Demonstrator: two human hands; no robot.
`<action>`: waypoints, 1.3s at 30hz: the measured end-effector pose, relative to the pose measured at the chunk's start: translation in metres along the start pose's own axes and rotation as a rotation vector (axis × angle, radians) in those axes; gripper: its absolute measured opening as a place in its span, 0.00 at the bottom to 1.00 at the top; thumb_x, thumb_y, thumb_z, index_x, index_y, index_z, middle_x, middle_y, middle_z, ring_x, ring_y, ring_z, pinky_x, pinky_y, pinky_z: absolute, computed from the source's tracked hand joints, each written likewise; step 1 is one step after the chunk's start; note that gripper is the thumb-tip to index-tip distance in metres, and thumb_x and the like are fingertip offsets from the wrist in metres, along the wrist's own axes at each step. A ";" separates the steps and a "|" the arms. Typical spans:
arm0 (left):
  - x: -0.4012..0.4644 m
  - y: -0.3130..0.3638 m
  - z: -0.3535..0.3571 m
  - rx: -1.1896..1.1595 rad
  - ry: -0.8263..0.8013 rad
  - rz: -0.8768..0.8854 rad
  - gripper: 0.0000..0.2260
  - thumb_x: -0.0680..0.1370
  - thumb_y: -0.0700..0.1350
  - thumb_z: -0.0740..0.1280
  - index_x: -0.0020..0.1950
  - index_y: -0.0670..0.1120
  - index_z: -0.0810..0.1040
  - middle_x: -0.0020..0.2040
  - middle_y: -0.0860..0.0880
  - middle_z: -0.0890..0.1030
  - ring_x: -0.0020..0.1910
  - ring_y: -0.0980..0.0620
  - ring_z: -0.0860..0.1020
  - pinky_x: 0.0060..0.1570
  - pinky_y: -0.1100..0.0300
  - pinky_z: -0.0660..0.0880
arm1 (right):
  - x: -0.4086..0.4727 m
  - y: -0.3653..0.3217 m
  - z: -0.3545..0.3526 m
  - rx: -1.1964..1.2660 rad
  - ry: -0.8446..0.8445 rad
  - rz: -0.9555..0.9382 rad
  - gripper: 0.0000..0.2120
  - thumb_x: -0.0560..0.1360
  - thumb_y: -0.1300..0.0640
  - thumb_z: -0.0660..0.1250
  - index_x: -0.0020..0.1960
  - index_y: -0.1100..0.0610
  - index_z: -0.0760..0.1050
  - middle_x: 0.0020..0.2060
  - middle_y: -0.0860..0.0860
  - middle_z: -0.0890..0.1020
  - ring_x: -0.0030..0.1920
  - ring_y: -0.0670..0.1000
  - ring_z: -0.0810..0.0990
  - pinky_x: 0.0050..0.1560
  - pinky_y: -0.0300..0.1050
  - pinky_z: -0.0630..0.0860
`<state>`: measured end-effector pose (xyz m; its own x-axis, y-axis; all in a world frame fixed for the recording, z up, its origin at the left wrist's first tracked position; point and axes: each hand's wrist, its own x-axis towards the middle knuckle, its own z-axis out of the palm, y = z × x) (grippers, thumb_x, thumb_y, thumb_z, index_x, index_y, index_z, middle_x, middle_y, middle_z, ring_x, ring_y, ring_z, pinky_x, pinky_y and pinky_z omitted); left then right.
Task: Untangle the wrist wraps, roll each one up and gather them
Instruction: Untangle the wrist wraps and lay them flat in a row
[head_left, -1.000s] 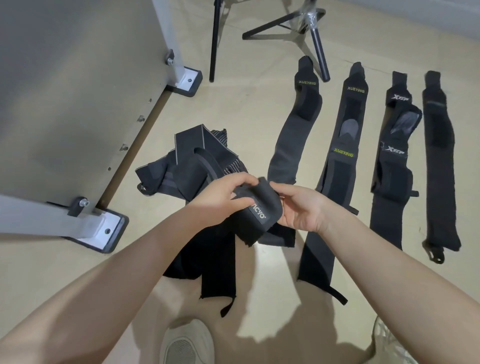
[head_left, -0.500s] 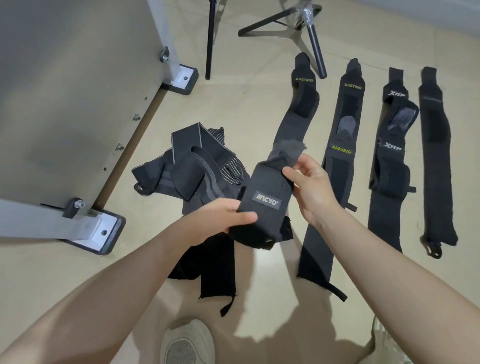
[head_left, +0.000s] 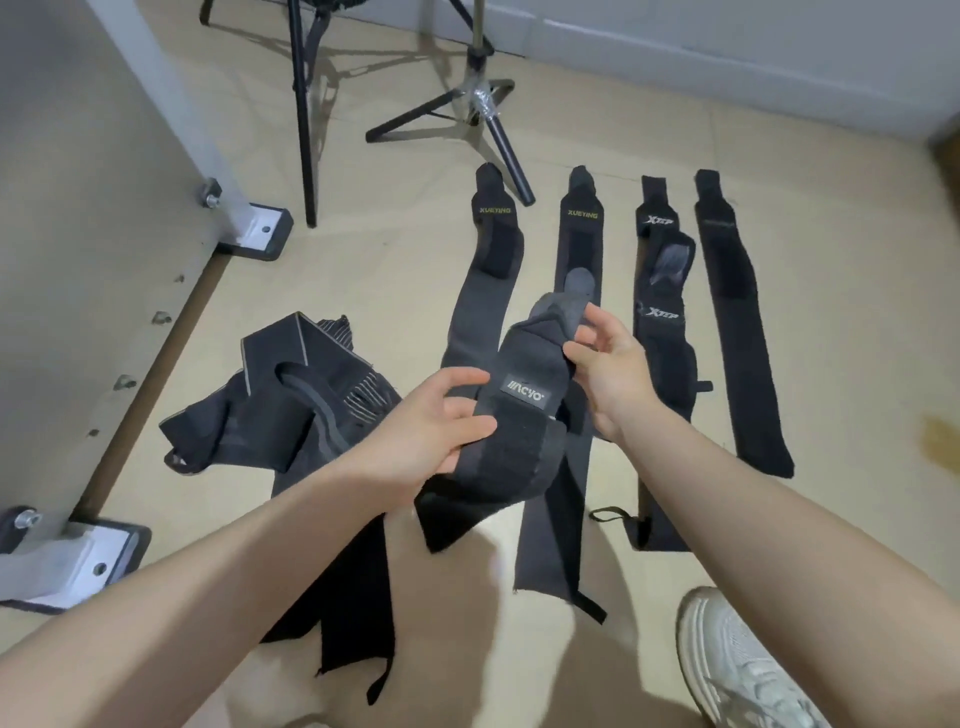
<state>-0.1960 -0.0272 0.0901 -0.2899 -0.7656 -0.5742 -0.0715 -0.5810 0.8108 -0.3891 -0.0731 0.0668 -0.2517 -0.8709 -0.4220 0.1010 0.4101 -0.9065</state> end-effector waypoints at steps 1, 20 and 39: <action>0.003 0.008 0.013 0.001 0.023 0.014 0.16 0.77 0.37 0.65 0.63 0.50 0.72 0.41 0.51 0.76 0.21 0.58 0.61 0.22 0.67 0.58 | 0.001 -0.003 -0.008 -0.076 0.006 -0.042 0.22 0.77 0.69 0.61 0.69 0.55 0.69 0.48 0.47 0.79 0.46 0.45 0.78 0.54 0.46 0.79; 0.089 0.052 0.330 -0.127 -0.265 -0.157 0.17 0.78 0.35 0.63 0.66 0.46 0.73 0.68 0.48 0.71 0.60 0.62 0.70 0.59 0.66 0.64 | 0.046 -0.033 -0.326 0.024 0.269 -0.144 0.17 0.77 0.71 0.60 0.60 0.56 0.76 0.51 0.53 0.80 0.47 0.48 0.80 0.40 0.34 0.77; 0.267 0.024 0.449 0.161 -0.135 -0.257 0.20 0.79 0.35 0.62 0.69 0.51 0.71 0.65 0.50 0.71 0.51 0.61 0.75 0.56 0.63 0.73 | 0.232 0.005 -0.436 -0.006 0.255 -0.056 0.17 0.75 0.69 0.59 0.53 0.49 0.75 0.48 0.49 0.78 0.50 0.48 0.78 0.52 0.37 0.74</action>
<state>-0.7036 -0.1217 0.0067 -0.3658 -0.5501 -0.7507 -0.3054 -0.6910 0.6552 -0.8664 -0.1554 -0.0295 -0.4911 -0.7962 -0.3534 0.0749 0.3655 -0.9278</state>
